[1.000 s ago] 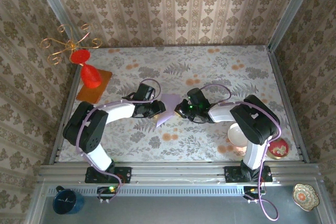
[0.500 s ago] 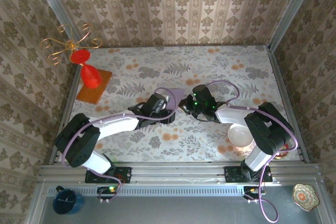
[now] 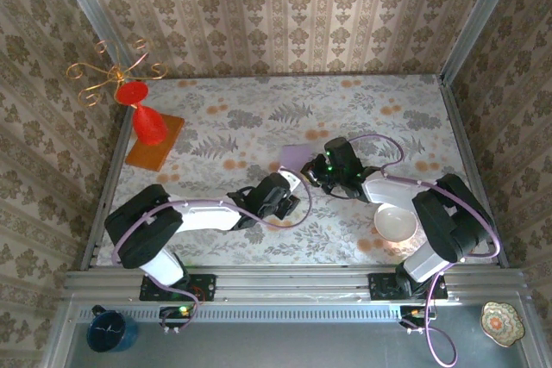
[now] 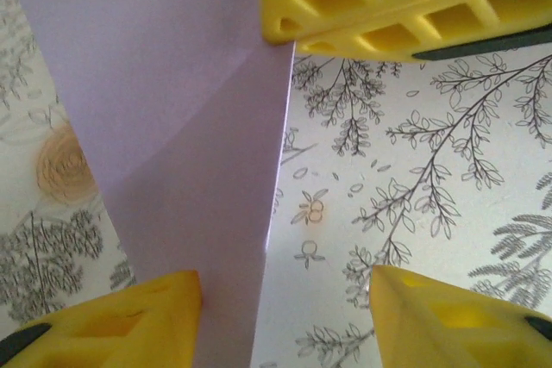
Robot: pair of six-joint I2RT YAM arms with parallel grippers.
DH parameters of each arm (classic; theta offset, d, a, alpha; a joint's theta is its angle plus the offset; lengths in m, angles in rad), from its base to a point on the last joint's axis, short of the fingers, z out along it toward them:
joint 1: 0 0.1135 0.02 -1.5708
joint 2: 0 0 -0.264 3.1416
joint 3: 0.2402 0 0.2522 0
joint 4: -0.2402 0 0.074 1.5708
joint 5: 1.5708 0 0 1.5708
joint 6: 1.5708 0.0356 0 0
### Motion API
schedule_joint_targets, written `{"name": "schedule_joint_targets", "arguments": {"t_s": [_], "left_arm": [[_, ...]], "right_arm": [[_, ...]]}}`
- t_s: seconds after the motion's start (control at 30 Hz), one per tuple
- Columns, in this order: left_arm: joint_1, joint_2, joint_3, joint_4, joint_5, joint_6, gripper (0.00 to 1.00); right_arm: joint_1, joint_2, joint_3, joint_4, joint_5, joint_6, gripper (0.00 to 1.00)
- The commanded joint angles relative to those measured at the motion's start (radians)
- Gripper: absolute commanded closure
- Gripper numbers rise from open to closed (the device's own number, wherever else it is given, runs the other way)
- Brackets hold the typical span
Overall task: Fold a paper plane with a square sheet of paper (pick it up from the middle)
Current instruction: Fold the wing for the fifth time at the center of the table.
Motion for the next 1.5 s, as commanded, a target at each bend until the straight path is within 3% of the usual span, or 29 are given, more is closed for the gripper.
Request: {"name": "schedule_joint_targets", "arguments": {"t_s": [0.0, 0.33, 0.87, 0.93, 1.17, 1.33, 1.47], "left_arm": [[-0.008, 0.033, -0.009, 0.122, -0.062, 0.124, 0.48], [-0.016, 0.080, -0.042, 0.229, -0.063, 0.175, 0.58], [-0.022, 0.107, -0.054, 0.255, -0.088, 0.175, 0.73], [-0.022, 0.109, -0.057, 0.256, -0.080, 0.172, 0.76], [-0.012, 0.121, -0.070, 0.263, -0.031, 0.132, 0.85], [0.013, 0.117, -0.085, 0.275, 0.044, 0.078, 0.87], [0.056, 0.120, -0.099, 0.286, 0.155, 0.009, 0.88]], "right_arm": [[-0.012, -0.021, -0.026, -0.016, -0.015, 0.027, 0.99], [-0.033, -0.035, -0.035, -0.027, -0.034, 0.033, 0.99], [-0.044, -0.040, -0.049, -0.039, -0.050, 0.044, 0.97], [-0.046, -0.041, -0.052, -0.043, -0.052, 0.042, 0.91], [-0.067, -0.063, -0.048, -0.103, -0.044, 0.001, 0.56], [-0.095, -0.112, -0.052, -0.159, 0.000, -0.060, 0.44], [-0.124, -0.154, -0.063, -0.193, 0.031, -0.096, 0.42]]}}
